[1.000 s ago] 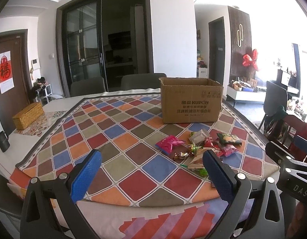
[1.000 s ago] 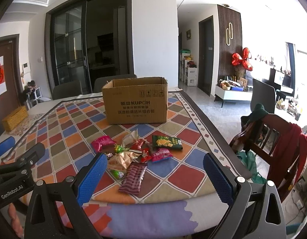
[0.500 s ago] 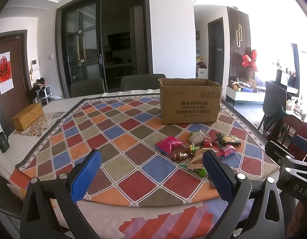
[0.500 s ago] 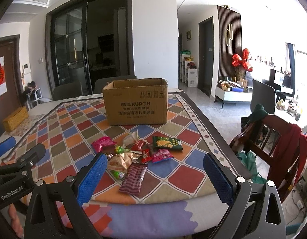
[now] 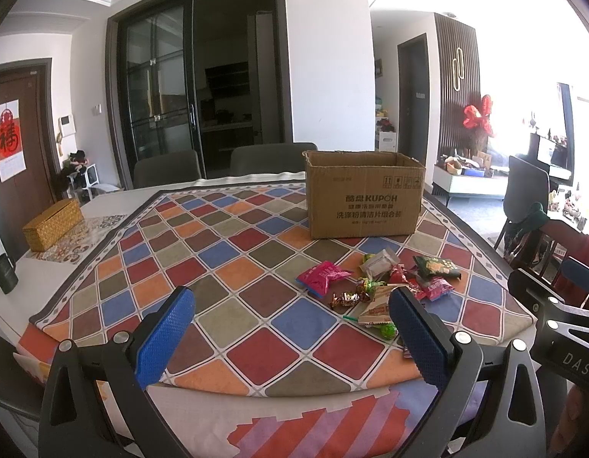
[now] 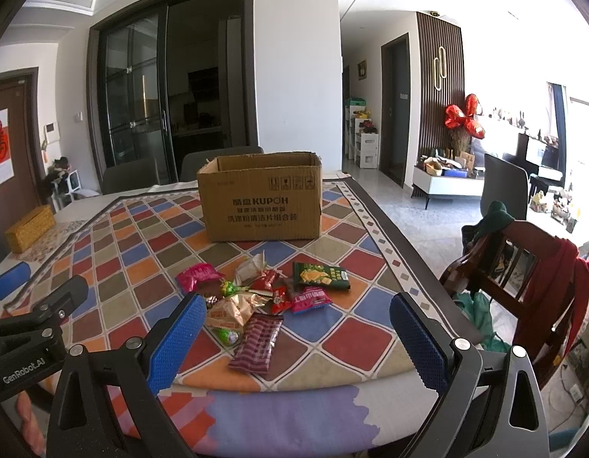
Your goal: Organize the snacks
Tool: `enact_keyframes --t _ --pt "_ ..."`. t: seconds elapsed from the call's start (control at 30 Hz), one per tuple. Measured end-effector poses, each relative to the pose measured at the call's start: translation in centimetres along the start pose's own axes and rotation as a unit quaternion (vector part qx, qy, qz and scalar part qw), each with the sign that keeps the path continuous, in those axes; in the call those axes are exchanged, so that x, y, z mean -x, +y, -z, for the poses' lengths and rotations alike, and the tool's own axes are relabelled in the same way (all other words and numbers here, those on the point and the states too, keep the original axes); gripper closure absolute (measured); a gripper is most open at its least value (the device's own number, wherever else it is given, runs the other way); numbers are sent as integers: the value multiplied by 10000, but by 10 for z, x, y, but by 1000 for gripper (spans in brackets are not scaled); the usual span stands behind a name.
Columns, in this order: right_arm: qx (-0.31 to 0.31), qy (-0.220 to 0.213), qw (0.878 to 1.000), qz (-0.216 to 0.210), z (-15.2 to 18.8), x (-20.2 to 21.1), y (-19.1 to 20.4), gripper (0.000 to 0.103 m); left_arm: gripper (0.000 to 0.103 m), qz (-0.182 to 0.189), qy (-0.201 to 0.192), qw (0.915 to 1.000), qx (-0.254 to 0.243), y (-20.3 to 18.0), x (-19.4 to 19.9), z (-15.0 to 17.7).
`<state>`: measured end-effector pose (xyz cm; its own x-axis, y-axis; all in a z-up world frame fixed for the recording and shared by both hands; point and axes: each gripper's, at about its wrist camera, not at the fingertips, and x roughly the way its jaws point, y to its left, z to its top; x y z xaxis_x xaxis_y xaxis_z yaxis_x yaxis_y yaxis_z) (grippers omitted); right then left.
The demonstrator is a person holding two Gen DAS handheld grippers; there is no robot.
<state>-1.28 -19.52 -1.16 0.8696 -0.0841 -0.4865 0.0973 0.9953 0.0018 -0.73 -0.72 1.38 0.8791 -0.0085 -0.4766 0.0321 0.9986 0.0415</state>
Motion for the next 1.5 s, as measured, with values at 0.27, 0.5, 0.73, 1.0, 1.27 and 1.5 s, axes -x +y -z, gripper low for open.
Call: enact_keyframes --t 0.27,0.5,0.73,1.0,1.27,1.5 --pt "5 -13 10000 -9 -3 1 0 5 0 -2 -6 10000 1 0 0 0" --pt "-3 -16 10000 0 0 -1 1 5 0 4 -31 10000 7 0 1 -1" --pt "-5 -23 10000 8 -4 0 -1 5 0 51 -5 10000 -25 -3 0 -10" --pt "-119 123 9999 3 -11 -7 -9 5 0 259 -114 9991 -306 -20 -11 -12" --pt "-146 311 9994 -47 -8 -45 -20 8 6 501 -22 9976 -468 -40 -37 -16" --pt "-241 837 9958 -272 -2 -91 -30 18 20 948 345 9932 -578 -58 -70 -16"
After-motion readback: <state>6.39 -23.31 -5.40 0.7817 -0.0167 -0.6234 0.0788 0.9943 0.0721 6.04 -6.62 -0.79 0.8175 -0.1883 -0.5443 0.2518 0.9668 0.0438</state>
